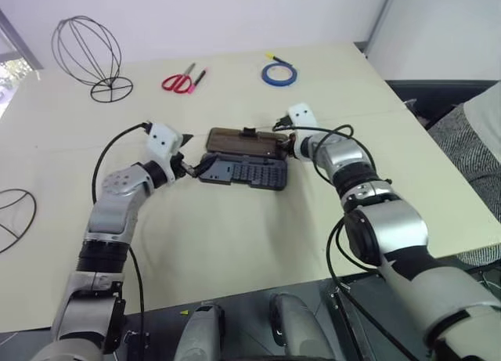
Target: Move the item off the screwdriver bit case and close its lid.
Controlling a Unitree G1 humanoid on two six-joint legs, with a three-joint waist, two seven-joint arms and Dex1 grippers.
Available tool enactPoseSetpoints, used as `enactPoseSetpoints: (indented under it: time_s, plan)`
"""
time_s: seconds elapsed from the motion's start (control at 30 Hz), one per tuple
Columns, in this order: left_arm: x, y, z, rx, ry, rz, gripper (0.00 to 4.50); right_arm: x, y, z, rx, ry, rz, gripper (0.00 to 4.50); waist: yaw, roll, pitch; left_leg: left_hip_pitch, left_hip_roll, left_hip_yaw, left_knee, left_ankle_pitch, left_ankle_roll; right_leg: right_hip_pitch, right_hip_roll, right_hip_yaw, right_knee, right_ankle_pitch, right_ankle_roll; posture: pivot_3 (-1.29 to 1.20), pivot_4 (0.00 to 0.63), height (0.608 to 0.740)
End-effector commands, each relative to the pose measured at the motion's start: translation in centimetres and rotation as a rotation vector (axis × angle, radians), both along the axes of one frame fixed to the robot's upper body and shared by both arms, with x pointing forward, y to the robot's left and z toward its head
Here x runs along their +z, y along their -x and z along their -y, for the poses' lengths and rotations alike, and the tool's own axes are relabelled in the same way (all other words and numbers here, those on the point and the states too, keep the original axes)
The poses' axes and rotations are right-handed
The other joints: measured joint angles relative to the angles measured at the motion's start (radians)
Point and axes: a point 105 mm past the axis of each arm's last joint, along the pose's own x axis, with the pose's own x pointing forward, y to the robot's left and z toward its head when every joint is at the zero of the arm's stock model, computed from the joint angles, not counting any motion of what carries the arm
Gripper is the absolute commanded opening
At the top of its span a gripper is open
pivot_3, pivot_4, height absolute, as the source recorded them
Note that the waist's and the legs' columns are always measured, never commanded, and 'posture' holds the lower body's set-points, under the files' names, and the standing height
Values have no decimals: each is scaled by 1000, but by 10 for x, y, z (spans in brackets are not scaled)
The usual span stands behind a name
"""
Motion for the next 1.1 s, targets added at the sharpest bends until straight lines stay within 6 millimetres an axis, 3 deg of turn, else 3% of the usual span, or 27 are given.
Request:
enactPoseSetpoints:
  time_s: [0.03,0.23,0.33,0.47,0.5,0.9,1.1]
  plan:
    - [16,-2,1,1,4,66,4500,-2,2,-4,1,-7,-21,3177,-1,0,0,0,0,0,0,0,0,0,0,0,0,0,0,0,150,740]
    - [16,-3,2,4,8,73,4500,-7,3,-3,6,4,-26,3177,-3,0,0,0,0,0,0,0,0,0,0,0,0,0,0,0,150,740]
    - [16,-3,3,5,8,74,4500,-11,4,-1,9,12,-31,2407,-5,0,0,0,0,0,0,0,0,0,0,0,0,0,0,0,150,740]
    - [17,-5,1,11,4,79,4500,-18,7,0,11,17,-49,480,-6,0,0,0,0,0,0,0,0,0,0,0,1,0,0,0,150,740]
    - [18,-5,0,14,2,81,4500,-19,8,1,11,18,-54,176,-6,0,0,0,0,0,0,0,0,0,0,0,1,0,0,0,150,740]
    - [34,-10,-16,49,15,109,4500,-19,21,4,-8,15,-62,80,9,0,-1,0,0,-1,1,0,0,0,-1,0,1,0,0,0,150,740]
    - [37,-4,-14,46,22,111,4500,-1,52,25,-263,-74,-94,80,23,0,0,-1,0,-2,1,0,0,-1,-1,-1,2,0,0,0,150,740]
